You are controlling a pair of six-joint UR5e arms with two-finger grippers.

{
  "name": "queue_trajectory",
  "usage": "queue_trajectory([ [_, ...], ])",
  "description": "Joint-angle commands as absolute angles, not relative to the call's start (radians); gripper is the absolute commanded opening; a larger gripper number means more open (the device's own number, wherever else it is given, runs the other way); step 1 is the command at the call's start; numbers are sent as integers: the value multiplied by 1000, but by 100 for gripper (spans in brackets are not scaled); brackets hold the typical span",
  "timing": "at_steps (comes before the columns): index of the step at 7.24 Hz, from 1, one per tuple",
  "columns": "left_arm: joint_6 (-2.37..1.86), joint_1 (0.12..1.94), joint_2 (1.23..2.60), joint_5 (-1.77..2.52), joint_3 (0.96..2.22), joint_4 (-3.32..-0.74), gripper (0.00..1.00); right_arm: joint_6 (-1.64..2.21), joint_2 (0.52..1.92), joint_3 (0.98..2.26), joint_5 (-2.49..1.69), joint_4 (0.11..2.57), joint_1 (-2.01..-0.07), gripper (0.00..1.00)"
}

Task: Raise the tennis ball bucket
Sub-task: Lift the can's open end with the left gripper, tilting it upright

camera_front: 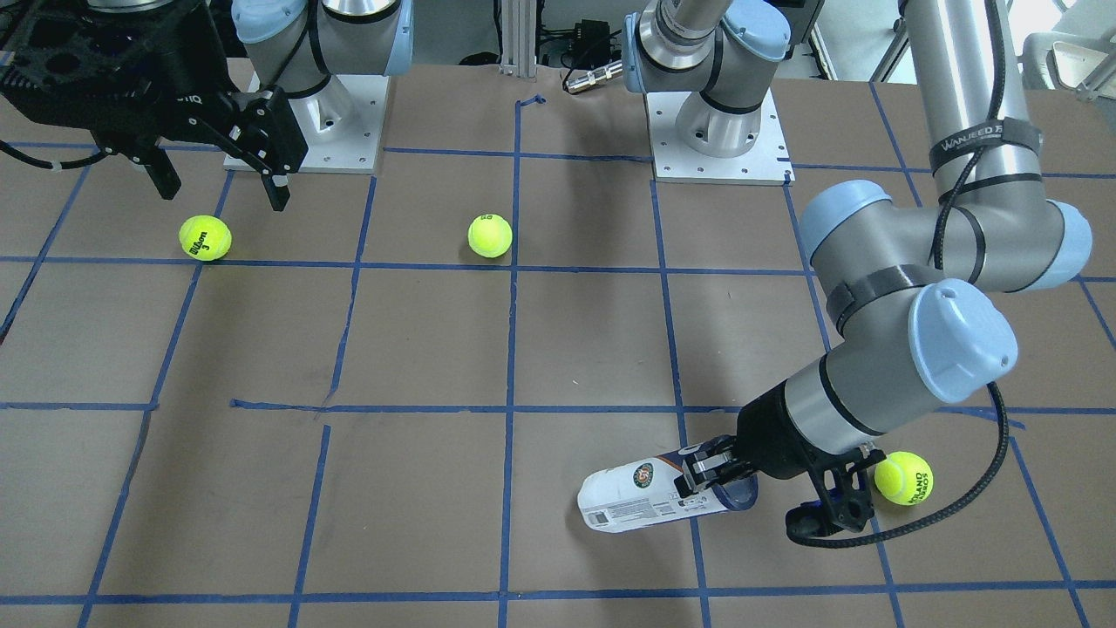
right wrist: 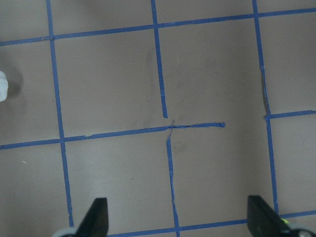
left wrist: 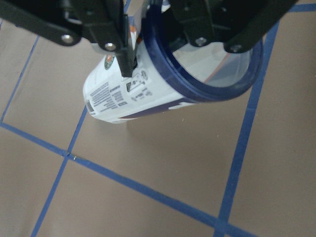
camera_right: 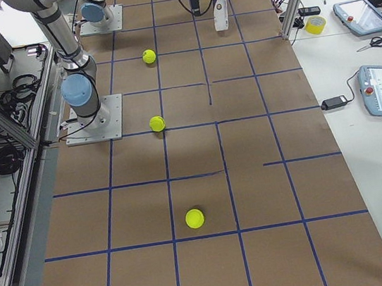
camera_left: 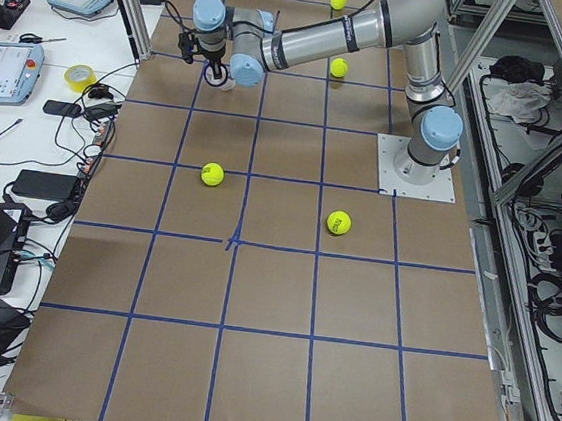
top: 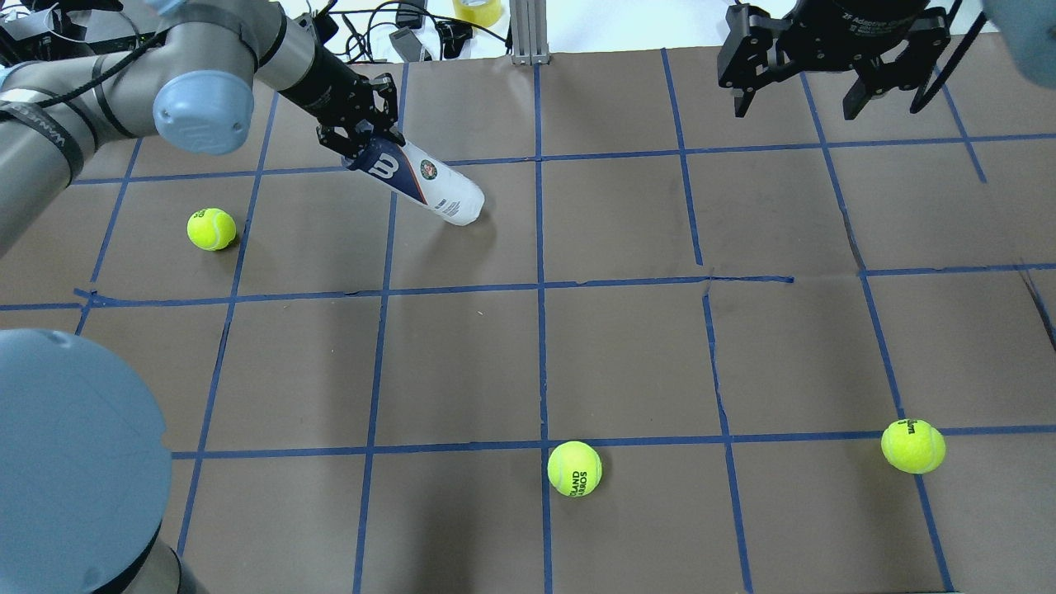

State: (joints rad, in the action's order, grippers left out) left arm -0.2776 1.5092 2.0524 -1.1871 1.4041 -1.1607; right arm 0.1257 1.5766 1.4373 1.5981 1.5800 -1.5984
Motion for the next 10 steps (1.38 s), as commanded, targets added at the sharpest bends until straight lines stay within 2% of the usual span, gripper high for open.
queue_trajectory([
  [1, -284, 1590, 2046, -1342, 1289, -1244, 0, 126, 1577, 1437, 1598, 1580, -1598, 100],
  [5, -183, 1759, 2068, -1647, 1252, -1194, 0, 126, 1575, 1437, 1597, 1580, -1598, 100],
  [10, -106, 1764, 2089, -1565, 1299, -1195, 0, 126, 1574, 1439, 1600, 1578, -1598, 100],
])
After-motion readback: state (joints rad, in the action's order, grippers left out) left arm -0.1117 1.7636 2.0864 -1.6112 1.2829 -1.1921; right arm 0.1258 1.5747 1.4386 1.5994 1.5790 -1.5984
